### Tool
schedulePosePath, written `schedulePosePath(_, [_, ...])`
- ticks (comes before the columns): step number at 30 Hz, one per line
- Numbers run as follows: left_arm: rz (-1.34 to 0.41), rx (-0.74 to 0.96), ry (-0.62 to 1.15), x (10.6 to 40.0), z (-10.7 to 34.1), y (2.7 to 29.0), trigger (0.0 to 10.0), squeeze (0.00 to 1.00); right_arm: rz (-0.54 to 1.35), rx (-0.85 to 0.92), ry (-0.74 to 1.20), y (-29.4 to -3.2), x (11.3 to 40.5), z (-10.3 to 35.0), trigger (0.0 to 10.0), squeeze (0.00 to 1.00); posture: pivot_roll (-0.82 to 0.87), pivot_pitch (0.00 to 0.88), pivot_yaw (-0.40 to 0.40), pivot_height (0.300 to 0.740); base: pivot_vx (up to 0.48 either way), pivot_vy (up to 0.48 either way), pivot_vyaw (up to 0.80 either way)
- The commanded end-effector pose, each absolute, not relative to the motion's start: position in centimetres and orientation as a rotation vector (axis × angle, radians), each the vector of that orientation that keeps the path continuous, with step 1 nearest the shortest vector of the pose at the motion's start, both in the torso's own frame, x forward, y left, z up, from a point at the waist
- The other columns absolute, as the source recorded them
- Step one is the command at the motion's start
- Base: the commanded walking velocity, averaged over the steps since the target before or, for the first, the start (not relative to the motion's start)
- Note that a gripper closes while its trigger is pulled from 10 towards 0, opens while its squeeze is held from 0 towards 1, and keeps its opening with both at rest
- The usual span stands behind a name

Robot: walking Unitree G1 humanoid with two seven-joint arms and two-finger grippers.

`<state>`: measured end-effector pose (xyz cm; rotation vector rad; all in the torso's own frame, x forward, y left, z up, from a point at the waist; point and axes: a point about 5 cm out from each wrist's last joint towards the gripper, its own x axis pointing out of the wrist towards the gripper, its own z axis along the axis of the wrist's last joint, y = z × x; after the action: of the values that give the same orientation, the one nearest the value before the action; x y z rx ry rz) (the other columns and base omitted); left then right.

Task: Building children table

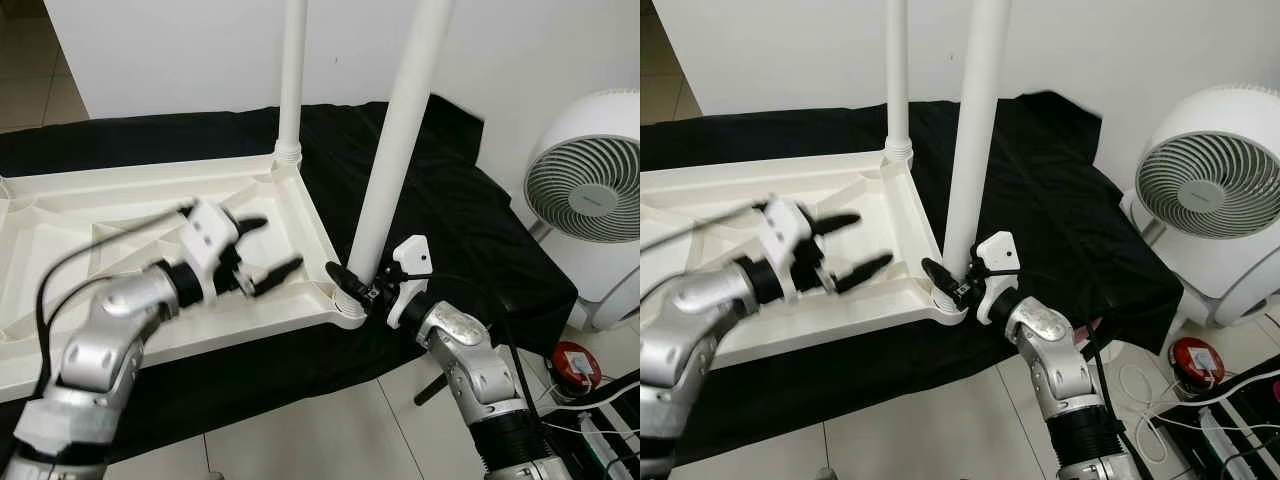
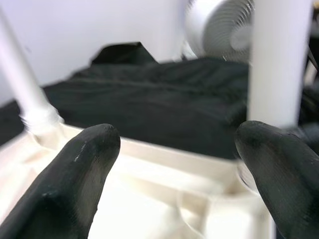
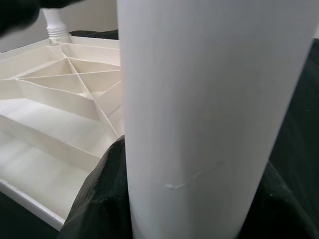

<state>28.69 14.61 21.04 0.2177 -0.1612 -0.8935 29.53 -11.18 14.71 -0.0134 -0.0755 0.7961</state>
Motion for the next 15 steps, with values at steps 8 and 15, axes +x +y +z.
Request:
schedulePosePath(8, [-1.006,-0.008,-0.205,29.7,23.3,12.0,10.0,0.44,0.918,-0.11,-0.111,-12.6,30.0,16.8,10.0,0.0,0.0,0.011,-0.079,0.74,0.0,0.0,0.0])
schedulePosePath(15, [-1.174,-0.096,-0.263,29.4,26.0,9.9,10.0,0.0,0.976,-0.192,-0.06,-13.0,30.3,16.8,10.0,0.0,0.0,0.0,-0.082,0.74,0.0,0.0,0.0])
